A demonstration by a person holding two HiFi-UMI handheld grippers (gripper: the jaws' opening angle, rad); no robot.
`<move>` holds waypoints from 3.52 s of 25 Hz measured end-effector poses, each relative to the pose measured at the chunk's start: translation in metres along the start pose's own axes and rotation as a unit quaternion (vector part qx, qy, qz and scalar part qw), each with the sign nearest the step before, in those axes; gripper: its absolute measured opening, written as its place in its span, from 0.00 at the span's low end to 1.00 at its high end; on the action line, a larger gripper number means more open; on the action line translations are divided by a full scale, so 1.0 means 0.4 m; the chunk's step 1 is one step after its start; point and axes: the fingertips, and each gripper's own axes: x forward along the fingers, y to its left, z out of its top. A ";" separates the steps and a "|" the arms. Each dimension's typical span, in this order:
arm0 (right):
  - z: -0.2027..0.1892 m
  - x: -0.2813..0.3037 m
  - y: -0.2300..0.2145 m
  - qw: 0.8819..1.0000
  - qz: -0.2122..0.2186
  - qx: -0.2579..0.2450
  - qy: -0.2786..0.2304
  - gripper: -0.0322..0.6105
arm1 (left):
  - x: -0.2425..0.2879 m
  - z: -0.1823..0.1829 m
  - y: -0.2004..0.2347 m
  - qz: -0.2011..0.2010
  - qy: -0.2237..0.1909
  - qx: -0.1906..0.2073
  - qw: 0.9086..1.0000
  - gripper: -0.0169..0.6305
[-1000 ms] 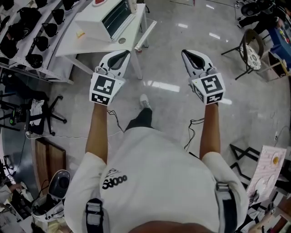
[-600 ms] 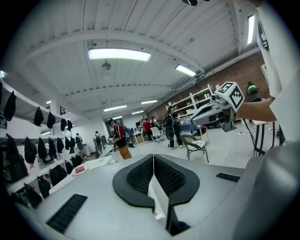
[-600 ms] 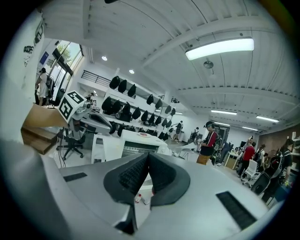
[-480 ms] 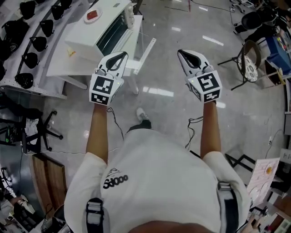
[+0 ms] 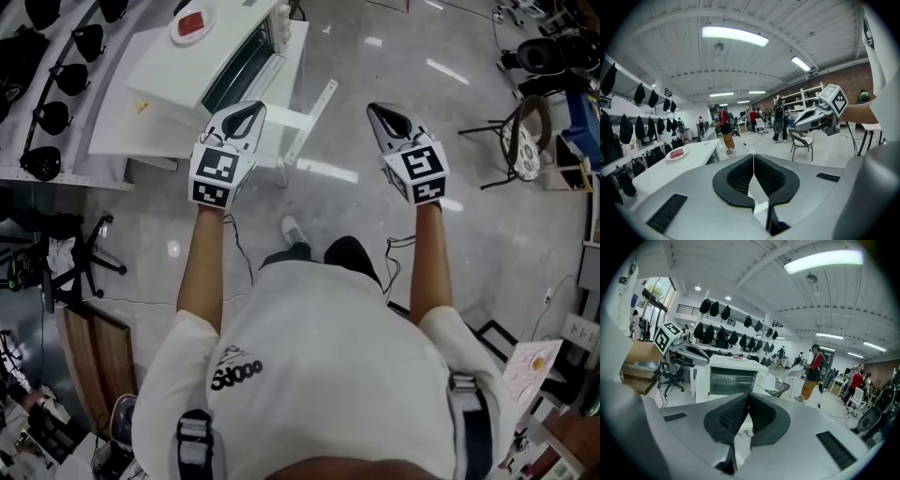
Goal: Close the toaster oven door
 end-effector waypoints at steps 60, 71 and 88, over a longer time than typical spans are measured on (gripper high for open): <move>-0.188 0.545 0.111 0.926 0.235 0.292 0.033 0.35 | -0.088 -0.191 0.174 0.196 0.042 -0.131 0.971 0.06; -0.008 0.624 0.134 0.932 0.235 0.269 0.062 0.36 | -0.123 -0.170 0.261 0.207 0.016 -0.131 0.969 0.06; 0.169 0.758 0.194 0.968 0.207 0.140 0.036 0.27 | -0.136 -0.246 0.336 0.178 0.032 -0.138 0.974 0.06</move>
